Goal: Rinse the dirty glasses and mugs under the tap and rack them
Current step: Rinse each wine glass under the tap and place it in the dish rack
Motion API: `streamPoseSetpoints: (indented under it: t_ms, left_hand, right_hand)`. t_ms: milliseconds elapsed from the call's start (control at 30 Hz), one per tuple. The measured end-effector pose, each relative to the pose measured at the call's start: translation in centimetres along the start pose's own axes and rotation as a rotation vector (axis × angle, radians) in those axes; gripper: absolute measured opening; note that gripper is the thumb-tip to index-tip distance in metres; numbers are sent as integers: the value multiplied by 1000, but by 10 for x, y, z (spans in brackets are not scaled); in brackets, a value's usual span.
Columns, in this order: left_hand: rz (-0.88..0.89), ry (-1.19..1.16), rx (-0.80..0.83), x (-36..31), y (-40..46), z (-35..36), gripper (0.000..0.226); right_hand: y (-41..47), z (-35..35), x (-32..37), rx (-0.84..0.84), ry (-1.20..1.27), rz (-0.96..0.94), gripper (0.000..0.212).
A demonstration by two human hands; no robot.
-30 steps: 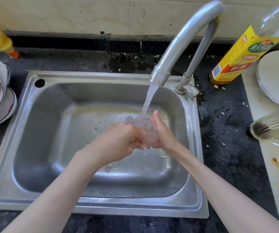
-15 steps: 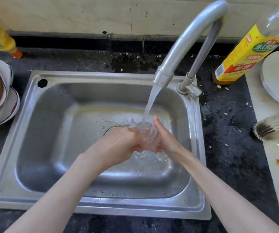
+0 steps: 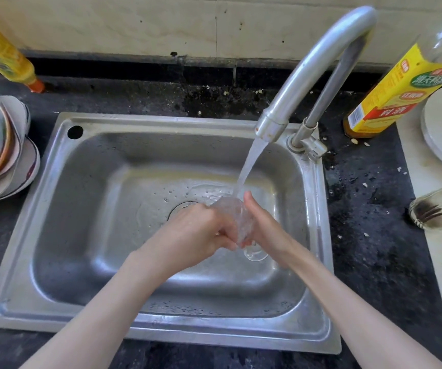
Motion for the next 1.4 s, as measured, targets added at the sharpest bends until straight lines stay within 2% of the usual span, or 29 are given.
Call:
streamPoseSetpoints:
  t_ms: [33,100,133,200,267,300,367,433,467,500,567,633,700,733,800,900,933,967,1067,1133,1167,1233,1333,1400]
  left_hand:
    - [-39,-70,-78,1,-1,-1,7]
    - [-15,-175,-133,2,-3,2,22]
    - [39,-210,-92,-1,-4,2,20]
    - [133,-201,59,-4,-5,3,11]
    - [139,-54,148,-2,-3,4,16]
    - [117,16,131,-1,-2,3,13]
    - [41,20,-13,-2,1,1,10]
    - [-74,-156,-211,-3,2,-1,32]
    - [-97,-253,-282,1,2,0,37]
    - [-73,-302,-286,2,2,1,34]
    - [32,-279,-99,2,1,1,17]
    - [150,-199,82,3,-2,2,17]
    - [142,-108,141,5,-1,0,14]
    - [105,-48,120,4,-1,0,9]
    - [28,-10,-35,1,1,-2,4]
    - [-65,-201,-300,5,2,-1,35]
    - [-44,-241,-319,7,2,-1,38]
    - [-1,-234,-268,7,1,-1,35]
    - [117,-88,54,6,-3,-3,12]
    - [113,-10,137,9,-3,-4,15]
    - [81,-31,116,10,-2,-4,14]
    - [11,-133,-30,9,1,-6,14]
    - [-92,-283,-248,11,2,-3,39]
    - [-6,-324,-156,8,2,-2,29]
  right_hand:
    - [-2,1,-1,-40,-7,-41,67]
    - [-3,2,-2,-147,-15,-53,67]
    - [-4,2,0,-180,1,-21,65]
    - [-4,3,3,-118,48,97,67]
    - [-3,1,6,-17,44,172,69]
    - [-2,1,5,-9,52,176,66]
    - [0,0,1,-63,70,91,58]
    - [-3,4,0,-151,24,-95,50]
    - [-5,7,1,-185,9,-169,45]
    - [-6,8,0,-210,9,-210,41]
    - [-5,9,3,-195,81,-135,47]
    - [-4,9,6,-127,97,3,58]
    - [-2,7,10,-40,60,110,65]
    - [-2,6,11,-21,55,128,64]
    - [1,4,8,-36,46,59,59]
    - [-4,7,8,-127,-38,-148,38]
    - [-6,8,9,-142,-34,-172,33]
    - [-7,9,11,-145,-12,-148,36]
    - [-2,9,14,-69,32,47,58]
    - [0,8,14,19,19,156,71]
    - [1,8,12,43,23,154,74]
    - [2,7,8,17,4,60,75]
    - [-1,11,9,-114,-70,-122,64]
    - [-1,14,14,-151,-61,-102,55]
Point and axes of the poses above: each hand's wrist, its own y-axis towards the middle knuckle, its own z-axis out of the palm, x = y × z, the point moved 2 cm from there along y, towards the middle knuckle, and after that the axes turned 2 degrees about -x, right-handed, at the moved point
